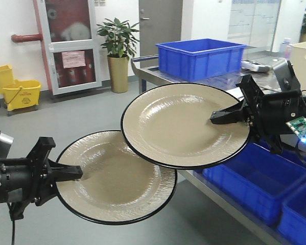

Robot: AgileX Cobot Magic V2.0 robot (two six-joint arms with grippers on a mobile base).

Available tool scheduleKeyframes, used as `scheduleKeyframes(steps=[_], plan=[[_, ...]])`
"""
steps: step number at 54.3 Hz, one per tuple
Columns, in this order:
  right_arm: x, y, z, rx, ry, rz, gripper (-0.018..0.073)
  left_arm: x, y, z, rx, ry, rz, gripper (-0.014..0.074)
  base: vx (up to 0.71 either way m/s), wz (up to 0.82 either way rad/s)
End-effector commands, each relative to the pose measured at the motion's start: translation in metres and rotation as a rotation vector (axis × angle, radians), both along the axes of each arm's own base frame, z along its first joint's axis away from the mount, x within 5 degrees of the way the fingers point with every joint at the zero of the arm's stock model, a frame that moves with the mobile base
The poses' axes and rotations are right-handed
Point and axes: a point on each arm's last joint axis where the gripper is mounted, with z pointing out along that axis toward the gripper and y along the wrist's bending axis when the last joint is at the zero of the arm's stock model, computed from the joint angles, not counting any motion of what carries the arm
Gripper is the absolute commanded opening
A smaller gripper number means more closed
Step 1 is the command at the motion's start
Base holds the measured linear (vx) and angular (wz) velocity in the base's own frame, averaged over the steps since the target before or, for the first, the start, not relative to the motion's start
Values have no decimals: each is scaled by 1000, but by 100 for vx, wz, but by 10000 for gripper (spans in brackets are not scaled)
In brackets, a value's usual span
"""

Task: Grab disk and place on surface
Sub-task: 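Hold both plates while the base drives to the steel counter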

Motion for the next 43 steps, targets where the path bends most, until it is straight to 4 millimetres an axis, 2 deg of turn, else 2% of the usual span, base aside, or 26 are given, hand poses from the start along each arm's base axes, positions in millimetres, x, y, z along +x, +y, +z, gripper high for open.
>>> scheduleKeyframes(steps=[1,26,43], plan=[[-11,1,39,115,-107,-34,-5,-6,-3,32,-120,-73,14,-1,42,19],[-11,1,39,115,-107,-34,-5,-6,-3,32,-120,-73,14,-1,45,19],[-11,0,39,115,-108,-35,-5,-6,-3,32,-120,-73,14,-1,45,-13]])
